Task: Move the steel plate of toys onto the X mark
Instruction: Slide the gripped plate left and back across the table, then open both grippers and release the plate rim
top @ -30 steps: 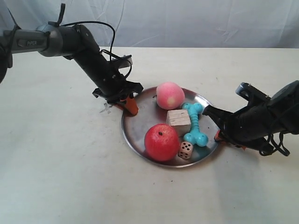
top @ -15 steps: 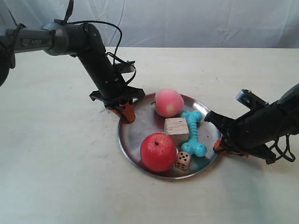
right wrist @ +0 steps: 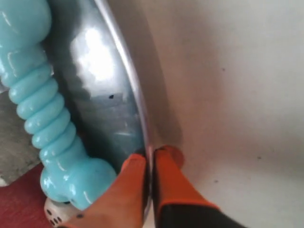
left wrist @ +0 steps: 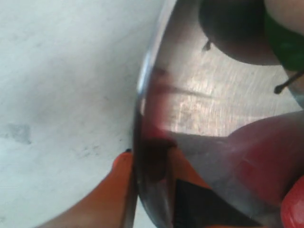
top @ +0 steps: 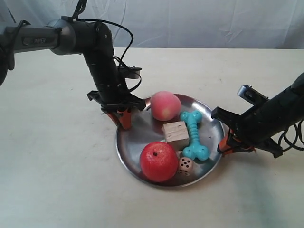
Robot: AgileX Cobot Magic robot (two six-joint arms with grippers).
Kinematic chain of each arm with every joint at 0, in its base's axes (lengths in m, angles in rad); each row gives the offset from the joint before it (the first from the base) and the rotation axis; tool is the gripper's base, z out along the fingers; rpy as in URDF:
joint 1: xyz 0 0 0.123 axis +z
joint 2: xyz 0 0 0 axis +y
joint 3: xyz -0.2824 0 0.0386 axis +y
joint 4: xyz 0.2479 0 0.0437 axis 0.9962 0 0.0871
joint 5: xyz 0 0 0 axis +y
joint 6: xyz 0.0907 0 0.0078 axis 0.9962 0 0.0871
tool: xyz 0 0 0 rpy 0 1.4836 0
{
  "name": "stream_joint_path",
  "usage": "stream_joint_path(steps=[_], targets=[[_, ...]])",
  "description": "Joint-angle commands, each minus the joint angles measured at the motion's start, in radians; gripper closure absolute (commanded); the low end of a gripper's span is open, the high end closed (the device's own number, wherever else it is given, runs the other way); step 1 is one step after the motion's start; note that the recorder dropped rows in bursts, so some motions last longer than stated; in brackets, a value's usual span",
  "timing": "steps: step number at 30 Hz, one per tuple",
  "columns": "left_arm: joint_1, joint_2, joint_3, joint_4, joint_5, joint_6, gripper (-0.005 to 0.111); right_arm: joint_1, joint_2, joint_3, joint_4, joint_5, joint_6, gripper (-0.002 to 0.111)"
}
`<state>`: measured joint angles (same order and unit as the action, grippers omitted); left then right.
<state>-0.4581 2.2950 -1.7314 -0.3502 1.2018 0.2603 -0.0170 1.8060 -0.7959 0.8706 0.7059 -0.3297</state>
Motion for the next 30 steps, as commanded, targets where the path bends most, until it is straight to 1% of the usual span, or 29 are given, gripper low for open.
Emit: stream_joint_path(steps=[1,4,7,12,14,16,20,22,24,25,27,30], targets=[[-0.023,-0.049,0.004,-0.03,0.019,-0.005,0.107,0.005,0.021,-0.07,0.093,0.094,-0.011,0.109],[-0.01,-0.076,0.004,0.008,0.019,-0.018,0.107,0.005,0.038,-0.1,0.104,0.116,-0.011,0.109],[0.03,-0.103,0.004,0.021,0.019,-0.027,0.107,0.005,0.049,-0.149,0.106,0.162,-0.011,0.109],[0.116,-0.151,0.004,0.028,0.019,-0.035,0.107,0.007,0.054,-0.256,0.106,0.188,0.001,0.109],[0.161,-0.162,0.004,0.031,0.019,-0.037,0.107,0.007,0.06,-0.307,0.106,0.195,0.014,0.109],[0.204,-0.162,0.004,0.036,0.019,-0.037,0.107,0.029,0.096,-0.374,0.1,0.209,0.038,0.109],[0.267,-0.158,0.004,0.071,0.019,-0.041,0.107,0.143,0.216,-0.545,0.1,0.209,0.079,0.109],[0.289,-0.138,0.008,0.071,0.019,-0.041,0.107,0.191,0.29,-0.65,0.095,0.23,0.126,0.109],[0.302,-0.108,0.01,0.074,0.019,-0.041,0.107,0.222,0.353,-0.742,0.047,0.24,0.183,0.109],[0.304,-0.089,0.014,0.072,0.019,-0.036,0.107,0.238,0.383,-0.793,-0.011,0.247,0.241,0.109],[0.304,-0.059,0.015,0.066,0.019,-0.018,0.107,0.249,0.416,-0.849,-0.105,0.247,0.316,0.109],[0.304,-0.016,0.015,0.074,0.019,-0.018,0.107,0.257,0.452,-0.878,-0.132,0.258,0.33,0.109]])
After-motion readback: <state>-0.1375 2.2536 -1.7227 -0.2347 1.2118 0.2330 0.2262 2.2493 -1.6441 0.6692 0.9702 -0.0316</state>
